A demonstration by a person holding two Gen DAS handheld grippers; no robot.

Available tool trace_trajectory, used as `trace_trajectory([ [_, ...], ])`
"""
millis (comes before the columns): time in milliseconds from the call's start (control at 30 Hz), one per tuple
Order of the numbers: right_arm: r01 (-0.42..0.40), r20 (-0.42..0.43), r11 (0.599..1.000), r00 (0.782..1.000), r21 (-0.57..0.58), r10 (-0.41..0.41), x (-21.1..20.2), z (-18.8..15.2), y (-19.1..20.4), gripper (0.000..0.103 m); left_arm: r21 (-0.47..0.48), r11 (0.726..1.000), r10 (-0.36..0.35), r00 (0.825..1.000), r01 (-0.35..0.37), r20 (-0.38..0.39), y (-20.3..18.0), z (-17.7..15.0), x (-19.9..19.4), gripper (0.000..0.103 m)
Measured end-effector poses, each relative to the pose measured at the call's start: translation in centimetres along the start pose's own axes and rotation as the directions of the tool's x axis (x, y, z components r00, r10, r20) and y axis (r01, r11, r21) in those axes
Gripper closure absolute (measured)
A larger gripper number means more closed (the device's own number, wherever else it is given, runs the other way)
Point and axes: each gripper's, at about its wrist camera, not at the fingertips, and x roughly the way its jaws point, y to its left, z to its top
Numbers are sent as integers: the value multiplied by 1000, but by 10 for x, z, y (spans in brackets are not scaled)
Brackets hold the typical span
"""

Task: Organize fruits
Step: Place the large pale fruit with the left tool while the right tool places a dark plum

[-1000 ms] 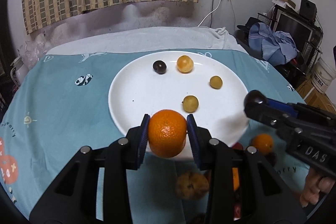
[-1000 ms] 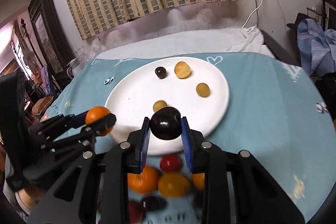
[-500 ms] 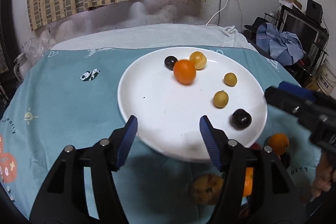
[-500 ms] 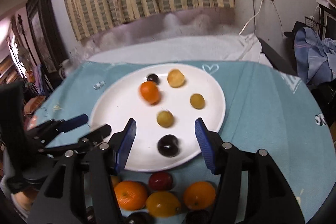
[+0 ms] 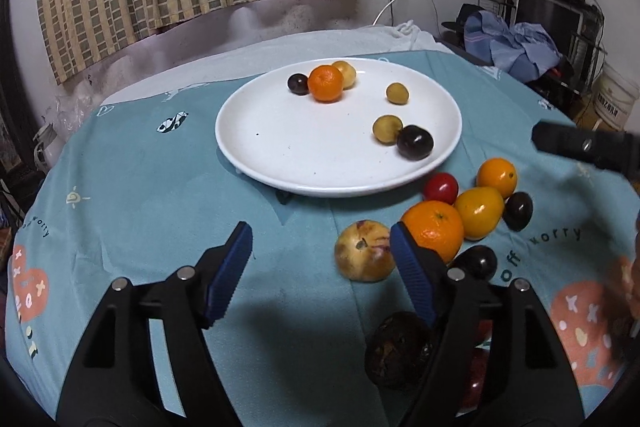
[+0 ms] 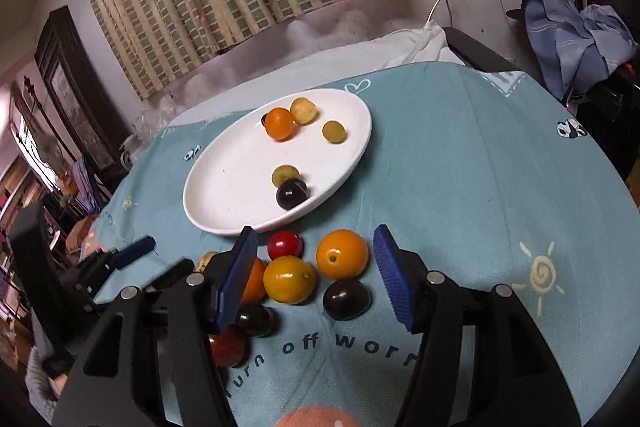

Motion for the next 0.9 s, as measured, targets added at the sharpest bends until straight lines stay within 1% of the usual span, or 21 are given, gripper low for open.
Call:
trace_trajectory([
  [67,1,2,1000,1000,2,-1,-1,1,0,42,-1,1000,-9,1000,9,-23,0,-2,6,30],
  [167,3,1,1000,1000,5,-3,-1,1,-1,42,-13,999,-38,999,38,-33,2,-2,10,29],
  [300,10,-6,1000,1000,2,-10,1,2,0,42,10,999,-44,998,45,-48,-3,-5,15,27],
  [333,10,-7,1000,1000,1,-10,1,1,0,42,18,999,-31,999,32,-42,-4,-5,16,23],
  [367,10,-7,1000,1000,1,-10,1,1,0,42,23,999,-22,999,23,-41,-5,-5,17,21],
  [433,10,-6,1000,1000,1,-10,1,1,0,42,19,1000,-22,999,23,-46,-1,-5,17,20],
  [500,10,-5,1000,1000,7,-10,1,1,-1,42,-2,1000,-1,999,1,-54,8,-7,15,20],
  [567,9,-2,1000,1000,16,-8,0,3,-4,42,-19,998,63,996,-65,-61,21,-9,12,21],
  [600,8,0,1000,1000,23,-8,0,3,-5,42,-26,996,86,994,-88,-65,26,-11,10,23],
  [733,-1,6,1000,1000,31,0,-4,4,-6,42,-91,994,48,997,-53,-54,47,-19,-2,23],
  [800,1,3,1000,1000,18,-1,-3,3,-4,42,-104,994,35,998,-40,-51,49,-18,1,23],
  [900,3,-3,1000,1000,9,-3,-1,2,-2,42,-102,994,28,997,-36,-78,48,-20,11,23],
])
